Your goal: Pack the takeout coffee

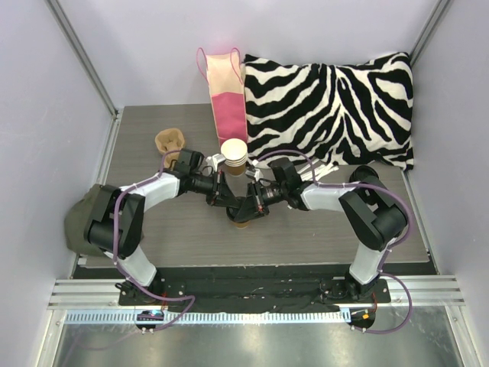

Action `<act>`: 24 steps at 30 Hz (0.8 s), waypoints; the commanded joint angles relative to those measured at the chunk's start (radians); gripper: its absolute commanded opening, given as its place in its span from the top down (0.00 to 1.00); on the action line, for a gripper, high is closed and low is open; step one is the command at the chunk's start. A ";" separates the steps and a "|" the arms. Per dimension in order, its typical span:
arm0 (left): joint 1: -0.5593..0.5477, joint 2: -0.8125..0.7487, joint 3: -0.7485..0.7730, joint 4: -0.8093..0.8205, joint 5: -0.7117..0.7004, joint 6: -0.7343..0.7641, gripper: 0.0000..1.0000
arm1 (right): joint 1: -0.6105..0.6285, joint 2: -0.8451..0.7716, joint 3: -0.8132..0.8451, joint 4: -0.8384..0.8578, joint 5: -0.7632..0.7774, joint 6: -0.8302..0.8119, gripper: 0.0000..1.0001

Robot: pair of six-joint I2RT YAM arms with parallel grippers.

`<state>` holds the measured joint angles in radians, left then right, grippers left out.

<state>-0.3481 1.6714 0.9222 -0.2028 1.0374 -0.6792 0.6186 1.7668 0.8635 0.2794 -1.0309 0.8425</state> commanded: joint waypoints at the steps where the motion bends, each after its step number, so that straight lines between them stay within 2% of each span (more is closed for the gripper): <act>1: 0.004 0.033 -0.006 -0.050 -0.065 0.055 1.00 | -0.022 0.066 -0.041 0.029 0.046 0.007 0.90; 6: 0.003 0.051 0.000 -0.073 -0.071 0.079 1.00 | -0.033 0.120 -0.078 0.096 0.026 0.067 0.93; 12: 0.004 0.057 0.001 -0.083 -0.079 0.092 1.00 | -0.066 0.192 -0.106 0.100 0.022 0.101 0.95; 17: 0.003 0.062 0.001 -0.093 -0.092 0.104 1.00 | -0.071 0.217 -0.106 0.027 0.046 0.078 0.94; 20: 0.003 0.067 0.006 -0.104 -0.100 0.110 1.00 | -0.072 0.211 -0.080 -0.092 0.078 0.027 0.94; 24: 0.003 0.070 0.007 -0.106 -0.102 0.115 1.00 | -0.068 0.154 -0.034 -0.163 0.097 -0.045 0.94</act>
<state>-0.3466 1.6932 0.9428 -0.2359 1.0592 -0.6147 0.5621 1.8683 0.8623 0.4397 -1.1671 0.9169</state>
